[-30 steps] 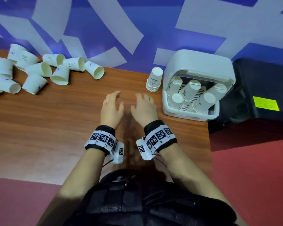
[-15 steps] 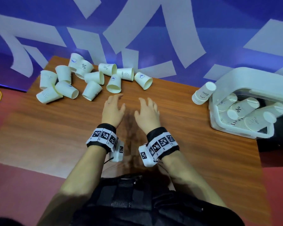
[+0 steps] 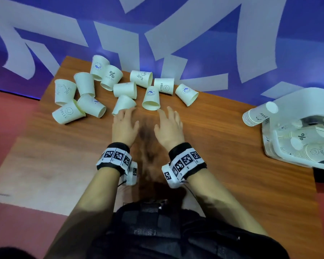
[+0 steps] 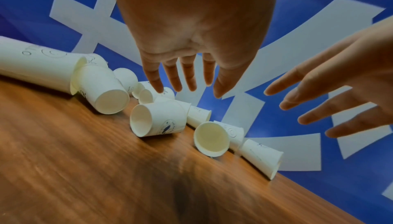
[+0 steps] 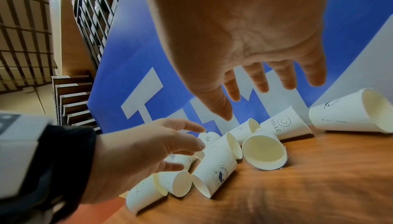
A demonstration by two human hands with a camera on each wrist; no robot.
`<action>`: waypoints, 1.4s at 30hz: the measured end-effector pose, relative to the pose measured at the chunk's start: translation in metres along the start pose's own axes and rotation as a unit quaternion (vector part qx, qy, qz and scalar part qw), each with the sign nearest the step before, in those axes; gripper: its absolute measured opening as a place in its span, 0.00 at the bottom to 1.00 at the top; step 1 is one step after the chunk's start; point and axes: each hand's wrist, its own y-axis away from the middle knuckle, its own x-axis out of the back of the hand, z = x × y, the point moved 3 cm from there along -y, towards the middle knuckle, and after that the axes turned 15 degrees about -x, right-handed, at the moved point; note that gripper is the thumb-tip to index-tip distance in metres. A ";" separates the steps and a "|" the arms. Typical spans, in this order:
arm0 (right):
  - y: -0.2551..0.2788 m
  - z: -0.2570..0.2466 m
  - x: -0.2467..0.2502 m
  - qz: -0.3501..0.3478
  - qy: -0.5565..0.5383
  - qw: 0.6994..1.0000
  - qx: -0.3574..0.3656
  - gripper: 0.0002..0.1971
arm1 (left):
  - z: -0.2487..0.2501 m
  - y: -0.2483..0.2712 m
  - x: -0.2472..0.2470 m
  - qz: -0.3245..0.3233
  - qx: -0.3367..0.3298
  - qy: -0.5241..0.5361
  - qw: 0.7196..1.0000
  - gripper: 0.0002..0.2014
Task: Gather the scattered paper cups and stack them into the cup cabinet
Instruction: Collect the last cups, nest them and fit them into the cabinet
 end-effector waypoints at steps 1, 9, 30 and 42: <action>-0.007 -0.004 -0.002 -0.001 0.003 1.000 0.000 0.29 | -0.005 -0.004 -0.001 0.002 0.003 -0.003 1.000 0.24; -0.063 -0.031 -0.029 -0.009 0.022 1.000 0.013 0.28 | -0.046 -0.029 -0.012 0.024 0.024 -0.019 0.999 0.26; -0.119 -0.041 -0.054 -0.087 -0.011 0.995 -0.044 0.31 | -0.093 -0.024 -0.032 0.053 0.160 0.190 0.967 0.31; -0.038 0.006 -0.017 -0.094 -0.224 0.964 -0.106 0.28 | -0.043 0.004 -0.007 0.092 0.204 0.230 0.947 0.22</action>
